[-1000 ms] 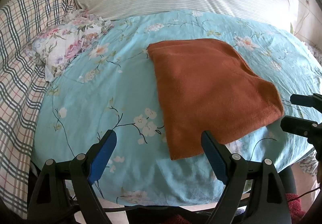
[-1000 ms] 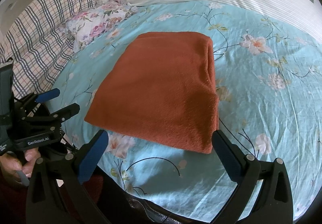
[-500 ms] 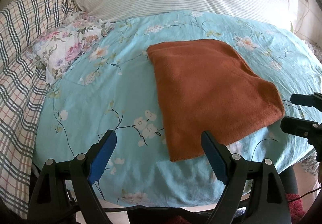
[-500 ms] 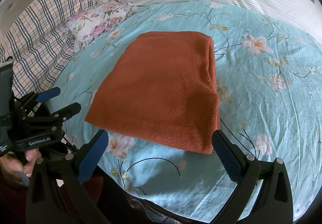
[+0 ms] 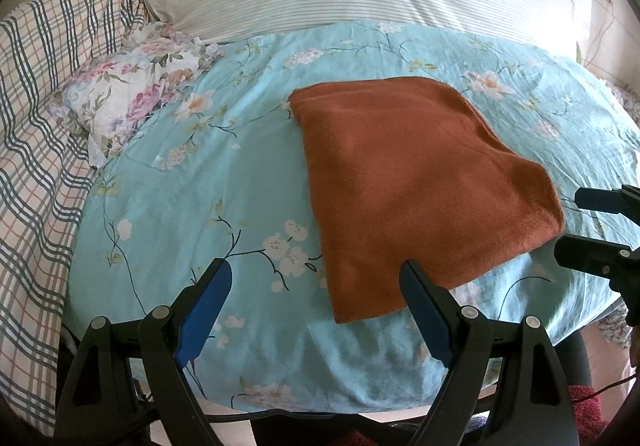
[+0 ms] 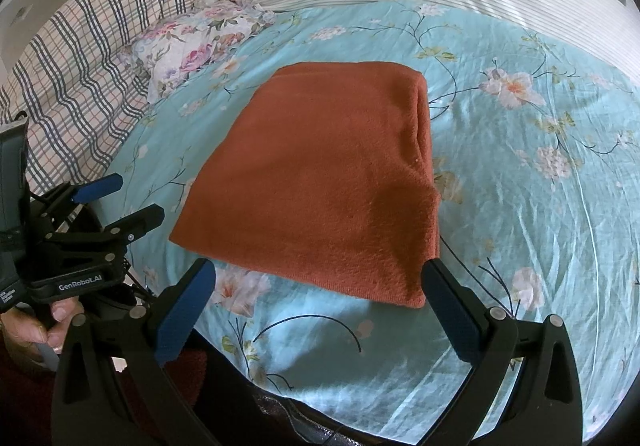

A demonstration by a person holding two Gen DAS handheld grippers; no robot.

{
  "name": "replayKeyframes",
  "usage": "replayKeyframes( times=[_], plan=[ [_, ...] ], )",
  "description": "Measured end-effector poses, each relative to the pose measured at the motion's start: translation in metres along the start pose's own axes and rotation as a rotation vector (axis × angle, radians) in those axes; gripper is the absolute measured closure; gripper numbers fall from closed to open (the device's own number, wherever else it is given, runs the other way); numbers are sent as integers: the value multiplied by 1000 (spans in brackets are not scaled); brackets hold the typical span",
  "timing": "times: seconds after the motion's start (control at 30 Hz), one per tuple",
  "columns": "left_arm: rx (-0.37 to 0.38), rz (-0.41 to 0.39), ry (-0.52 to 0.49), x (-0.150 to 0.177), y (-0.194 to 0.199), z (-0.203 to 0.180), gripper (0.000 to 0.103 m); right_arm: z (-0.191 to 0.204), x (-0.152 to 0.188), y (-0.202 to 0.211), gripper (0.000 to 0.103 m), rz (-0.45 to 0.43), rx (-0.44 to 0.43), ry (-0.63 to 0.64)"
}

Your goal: Fold small clothes

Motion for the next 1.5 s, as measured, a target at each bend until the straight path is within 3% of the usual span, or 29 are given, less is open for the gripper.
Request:
replayKeyframes(
  times=[1.5],
  plan=[
    [-6,-13,-17,-6,-2,-1,17,5,1,0,1,-1,4,-4]
  ],
)
Point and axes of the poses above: each gripper's, at about its wrist camera, not at the fingertips, and y roughly against the way its jaws point, z to its left, x to its underside, the point moved 10 cm from there along -y, roughly the way its jaws point, and after that the axes turned 11 degrees about -z, right-handed, at the moved point
